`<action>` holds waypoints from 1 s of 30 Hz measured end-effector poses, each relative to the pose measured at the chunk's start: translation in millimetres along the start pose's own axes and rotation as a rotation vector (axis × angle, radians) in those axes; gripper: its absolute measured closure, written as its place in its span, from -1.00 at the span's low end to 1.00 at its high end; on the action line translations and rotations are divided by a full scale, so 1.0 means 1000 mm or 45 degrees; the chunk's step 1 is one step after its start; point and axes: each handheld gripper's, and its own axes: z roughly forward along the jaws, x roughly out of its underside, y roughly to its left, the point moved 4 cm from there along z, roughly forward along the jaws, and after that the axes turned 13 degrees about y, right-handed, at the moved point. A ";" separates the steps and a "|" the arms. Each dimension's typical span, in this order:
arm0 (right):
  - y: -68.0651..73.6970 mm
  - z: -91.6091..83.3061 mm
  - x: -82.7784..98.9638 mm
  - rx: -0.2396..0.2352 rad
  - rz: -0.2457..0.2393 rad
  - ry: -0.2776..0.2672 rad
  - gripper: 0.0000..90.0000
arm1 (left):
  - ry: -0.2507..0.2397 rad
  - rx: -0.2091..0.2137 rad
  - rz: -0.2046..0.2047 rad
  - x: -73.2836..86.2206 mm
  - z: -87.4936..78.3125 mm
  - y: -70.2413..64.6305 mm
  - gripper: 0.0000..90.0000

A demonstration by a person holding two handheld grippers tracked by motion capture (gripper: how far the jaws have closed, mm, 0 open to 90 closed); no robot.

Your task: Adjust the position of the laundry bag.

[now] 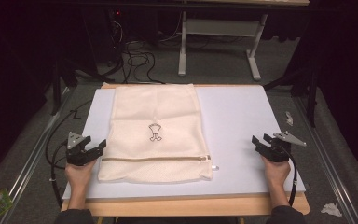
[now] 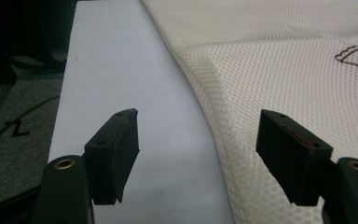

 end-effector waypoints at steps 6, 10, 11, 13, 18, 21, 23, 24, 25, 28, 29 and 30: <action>0.005 0.000 0.001 -0.033 -0.032 0.098 0.23 | 0.045 0.017 0.014 -0.001 0.000 -0.006 -0.11; 0.010 -0.001 -0.001 -0.071 -0.065 0.102 0.28 | 0.048 0.040 0.028 -0.003 -0.001 -0.012 -0.12; 0.011 -0.001 -0.002 -0.090 -0.062 0.096 0.28 | 0.043 0.043 0.019 -0.003 -0.001 -0.013 -0.12; 0.015 -0.002 -0.004 -0.099 -0.086 0.076 0.28 | 0.036 0.062 0.014 -0.005 -0.002 -0.015 -0.14; 0.029 -0.008 -0.010 -0.109 -0.139 0.048 0.28 | 0.064 0.083 0.051 -0.010 -0.005 -0.025 -0.19; 0.035 -0.008 -0.012 -0.145 -0.153 0.054 0.28 | 0.075 0.074 0.062 -0.012 -0.008 -0.026 -0.22; 0.039 -0.008 -0.013 -0.189 -0.136 0.071 0.30 | 0.089 0.073 0.051 -0.013 -0.008 -0.026 -0.23; 0.041 -0.008 -0.014 -0.200 -0.139 0.077 0.34 | 0.097 0.068 0.051 -0.013 -0.009 -0.026 -0.23; 0.044 -0.008 -0.015 -0.204 -0.154 0.078 0.36 | 0.104 0.057 0.052 -0.013 -0.009 -0.027 -0.23; 0.052 -0.008 -0.017 -0.231 -0.163 0.094 0.37 | 0.129 0.059 0.055 -0.013 -0.008 -0.029 -0.21; 0.054 -0.007 -0.017 -0.234 -0.179 0.101 0.37 | 0.135 0.062 0.062 -0.013 -0.008 -0.030 -0.22; 0.057 -0.005 -0.018 -0.240 -0.189 0.113 0.37 | 0.143 0.066 0.059 -0.013 -0.007 -0.032 -0.22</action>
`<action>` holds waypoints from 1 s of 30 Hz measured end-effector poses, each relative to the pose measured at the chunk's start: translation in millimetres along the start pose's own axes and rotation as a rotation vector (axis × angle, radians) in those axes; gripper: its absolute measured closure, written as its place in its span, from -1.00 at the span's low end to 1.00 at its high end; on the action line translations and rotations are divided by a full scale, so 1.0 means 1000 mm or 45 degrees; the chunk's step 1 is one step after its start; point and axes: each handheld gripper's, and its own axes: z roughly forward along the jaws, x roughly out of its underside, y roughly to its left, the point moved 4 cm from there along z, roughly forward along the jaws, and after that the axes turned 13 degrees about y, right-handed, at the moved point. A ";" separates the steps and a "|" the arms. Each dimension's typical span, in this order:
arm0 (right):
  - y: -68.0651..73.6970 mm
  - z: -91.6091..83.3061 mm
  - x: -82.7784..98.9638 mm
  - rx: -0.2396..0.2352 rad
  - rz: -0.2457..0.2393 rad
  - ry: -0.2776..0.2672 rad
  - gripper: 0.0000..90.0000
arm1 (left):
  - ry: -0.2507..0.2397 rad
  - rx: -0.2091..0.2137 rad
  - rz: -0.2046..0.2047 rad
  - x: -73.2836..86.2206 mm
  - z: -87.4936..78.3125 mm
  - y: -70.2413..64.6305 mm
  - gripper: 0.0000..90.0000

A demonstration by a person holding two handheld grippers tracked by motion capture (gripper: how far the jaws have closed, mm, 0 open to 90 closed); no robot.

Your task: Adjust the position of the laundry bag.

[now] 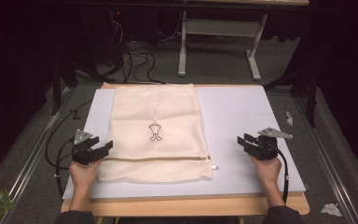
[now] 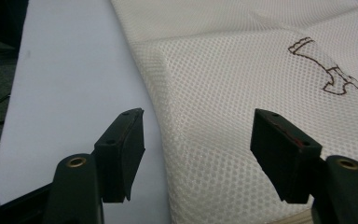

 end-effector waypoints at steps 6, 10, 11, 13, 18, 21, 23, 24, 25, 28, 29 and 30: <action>0.010 0.011 -0.005 -0.001 -0.013 0.055 0.34 | 0.065 -0.035 -0.006 0.000 0.002 -0.001 -0.22; 0.020 0.014 -0.008 -0.011 -0.045 0.060 0.27 | 0.079 -0.025 -0.008 -0.001 0.003 -0.004 -0.22; 0.022 0.015 -0.008 -0.015 -0.055 0.060 0.23 | 0.075 -0.025 -0.007 -0.001 0.004 -0.005 -0.22; 0.027 0.020 -0.008 -0.024 -0.066 0.080 0.23 | 0.083 -0.019 -0.005 -0.001 0.006 -0.007 -0.22; 0.034 0.027 -0.010 -0.031 -0.084 0.102 0.21 | 0.086 -0.012 0.001 -0.002 0.007 -0.011 -0.22; 0.040 0.030 -0.011 -0.055 -0.090 0.103 0.21 | 0.090 -0.007 -0.001 -0.003 0.007 -0.012 -0.22; 0.043 0.033 -0.012 -0.070 -0.092 0.121 0.24 | 0.099 -0.009 -0.009 -0.004 0.009 -0.012 -0.20; 0.045 0.035 -0.012 -0.097 -0.084 0.144 0.27 | 0.118 -0.011 -0.016 -0.004 0.010 -0.012 -0.17; 0.048 0.037 -0.012 -0.132 -0.076 0.169 0.28 | 0.135 -0.011 -0.019 -0.004 0.011 -0.012 -0.16; 0.057 0.042 -0.016 -0.162 -0.103 0.205 0.28 | 0.148 -0.022 -0.018 -0.004 0.012 -0.012 -0.14; 0.061 0.044 -0.017 -0.177 -0.102 0.210 0.27 | 0.152 -0.023 -0.020 -0.004 0.012 -0.011 -0.14; 0.063 0.046 -0.019 -0.188 -0.103 0.207 0.26 | 0.153 -0.025 -0.022 -0.003 0.012 -0.011 -0.15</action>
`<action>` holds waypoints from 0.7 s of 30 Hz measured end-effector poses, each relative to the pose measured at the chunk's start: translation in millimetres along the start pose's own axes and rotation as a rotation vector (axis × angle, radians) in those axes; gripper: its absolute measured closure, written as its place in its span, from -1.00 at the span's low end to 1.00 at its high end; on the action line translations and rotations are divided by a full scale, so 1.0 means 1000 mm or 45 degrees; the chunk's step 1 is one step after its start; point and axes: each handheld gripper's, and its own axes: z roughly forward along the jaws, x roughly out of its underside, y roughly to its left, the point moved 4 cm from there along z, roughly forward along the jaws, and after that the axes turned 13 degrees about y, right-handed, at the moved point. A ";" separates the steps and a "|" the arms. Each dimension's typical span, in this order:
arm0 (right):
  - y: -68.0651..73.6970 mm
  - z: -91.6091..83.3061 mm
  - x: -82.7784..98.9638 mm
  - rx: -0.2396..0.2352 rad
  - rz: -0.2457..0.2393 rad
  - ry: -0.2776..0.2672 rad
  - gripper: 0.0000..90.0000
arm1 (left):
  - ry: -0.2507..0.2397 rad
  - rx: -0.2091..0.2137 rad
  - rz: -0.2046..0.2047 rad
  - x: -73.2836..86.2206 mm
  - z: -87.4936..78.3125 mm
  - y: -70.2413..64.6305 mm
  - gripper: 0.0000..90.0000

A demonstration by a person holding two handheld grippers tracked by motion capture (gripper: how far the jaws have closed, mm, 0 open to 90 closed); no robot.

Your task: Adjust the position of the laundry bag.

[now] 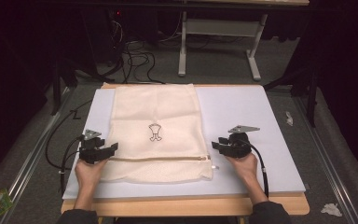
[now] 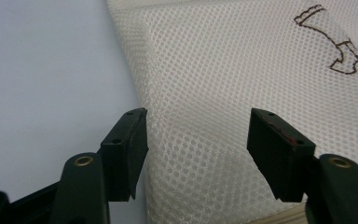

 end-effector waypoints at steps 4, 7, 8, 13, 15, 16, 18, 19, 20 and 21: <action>0.008 0.005 -0.006 -0.022 -0.012 0.010 0.24 | 0.010 0.003 -0.011 -0.001 0.000 0.002 -0.19; 0.013 0.010 -0.008 -0.027 -0.019 0.028 0.23 | 0.051 0.002 -0.020 -0.003 0.002 0.004 -0.23; 0.013 0.013 -0.008 -0.025 -0.023 0.026 0.22 | 0.062 0.007 -0.024 -0.003 0.003 0.005 -0.26; 0.020 0.019 -0.015 -0.037 -0.029 0.042 0.17 | 0.058 0.016 -0.051 -0.007 0.004 0.009 -0.28; 0.023 0.020 -0.018 -0.045 -0.020 0.051 0.14 | 0.063 0.021 -0.055 -0.007 0.005 0.009 -0.28; 0.024 0.021 -0.020 -0.046 -0.030 0.058 0.13 | 0.066 0.023 -0.053 -0.008 0.006 0.009 -0.28; 0.026 0.022 -0.021 -0.047 -0.029 0.072 0.12 | 0.072 0.018 -0.049 -0.008 0.007 0.010 -0.27; 0.028 0.025 -0.026 -0.035 -0.046 0.086 0.10 | 0.081 0.015 -0.053 -0.008 0.010 0.011 -0.27; 0.029 0.027 -0.027 -0.034 -0.036 0.097 0.10 | 0.082 0.017 -0.056 -0.008 0.010 0.012 -0.26; 0.029 0.028 -0.029 -0.031 -0.032 0.107 0.10 | 0.077 0.021 -0.060 -0.009 0.011 0.012 -0.25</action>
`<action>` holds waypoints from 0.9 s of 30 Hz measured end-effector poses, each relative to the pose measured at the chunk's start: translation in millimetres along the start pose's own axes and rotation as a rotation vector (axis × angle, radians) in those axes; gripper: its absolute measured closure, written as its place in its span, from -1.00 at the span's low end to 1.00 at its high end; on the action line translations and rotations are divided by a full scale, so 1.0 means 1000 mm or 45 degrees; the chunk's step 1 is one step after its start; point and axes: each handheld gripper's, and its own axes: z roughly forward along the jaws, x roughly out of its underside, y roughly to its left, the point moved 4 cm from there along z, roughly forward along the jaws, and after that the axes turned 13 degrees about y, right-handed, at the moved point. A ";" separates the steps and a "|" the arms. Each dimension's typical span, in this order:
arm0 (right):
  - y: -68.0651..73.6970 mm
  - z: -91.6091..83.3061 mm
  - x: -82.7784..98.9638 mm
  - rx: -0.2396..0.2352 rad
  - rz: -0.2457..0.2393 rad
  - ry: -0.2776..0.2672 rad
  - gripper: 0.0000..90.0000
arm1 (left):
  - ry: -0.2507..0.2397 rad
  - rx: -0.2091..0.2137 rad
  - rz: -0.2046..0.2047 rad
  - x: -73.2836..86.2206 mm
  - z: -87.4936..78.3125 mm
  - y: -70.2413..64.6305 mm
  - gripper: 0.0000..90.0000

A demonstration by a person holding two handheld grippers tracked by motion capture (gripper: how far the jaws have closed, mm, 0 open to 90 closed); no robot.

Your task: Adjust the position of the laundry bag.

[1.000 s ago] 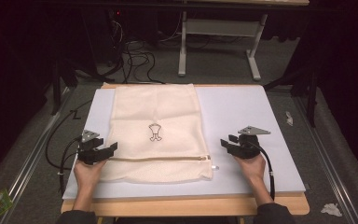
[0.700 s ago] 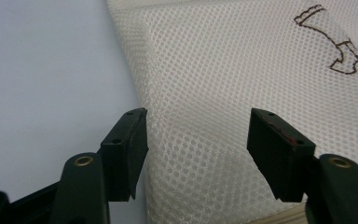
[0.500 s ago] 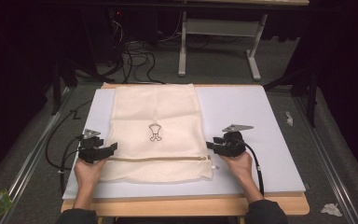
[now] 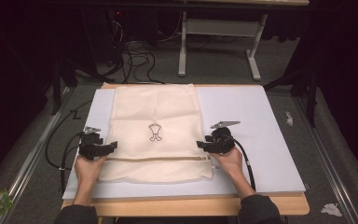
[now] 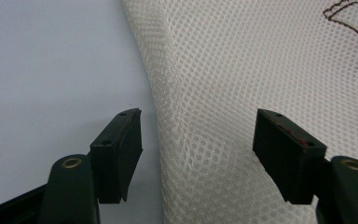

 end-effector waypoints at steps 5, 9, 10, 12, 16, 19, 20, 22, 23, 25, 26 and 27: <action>-0.002 0.009 -0.003 0.010 0.033 0.068 0.08 | 0.008 0.022 0.006 -0.001 0.004 -0.001 -0.20; -0.004 0.014 -0.003 0.004 0.041 0.101 0.12 | 0.027 0.038 0.012 -0.003 0.009 -0.004 -0.17; -0.005 0.015 -0.003 0.004 0.048 0.098 0.13 | 0.028 0.043 0.006 -0.004 0.010 -0.004 -0.16; -0.007 0.016 -0.003 0.005 0.060 0.091 0.16 | 0.035 0.045 -0.001 -0.005 0.012 -0.003 -0.16; -0.006 0.019 -0.005 -0.001 0.056 0.099 0.18 | 0.050 0.059 -0.012 -0.005 0.013 -0.003 -0.14; -0.006 0.020 -0.005 -0.006 0.056 0.117 0.21 | 0.071 0.092 -0.030 -0.006 0.013 -0.002 -0.14; -0.006 0.020 -0.006 -0.009 0.052 0.123 0.24 | 0.074 0.101 -0.032 -0.006 0.013 -0.002 -0.14; -0.005 0.021 -0.006 -0.004 0.044 0.126 0.32 | 0.072 0.091 -0.026 -0.006 0.013 -0.002 -0.11; -0.004 0.022 -0.007 -0.012 0.037 0.128 0.37 | 0.070 0.085 -0.025 -0.006 0.013 -0.002 -0.08; -0.003 0.022 -0.008 -0.019 0.032 0.150 0.50 | 0.069 0.060 -0.025 -0.006 0.013 -0.001 0.01; -0.001 0.022 -0.009 -0.027 0.024 0.160 0.58 | 0.074 0.038 -0.019 -0.006 0.013 -0.001 0.11; 0.000 0.023 -0.010 -0.020 0.012 0.169 0.66 | 0.078 0.022 -0.012 -0.006 0.013 -0.001 0.19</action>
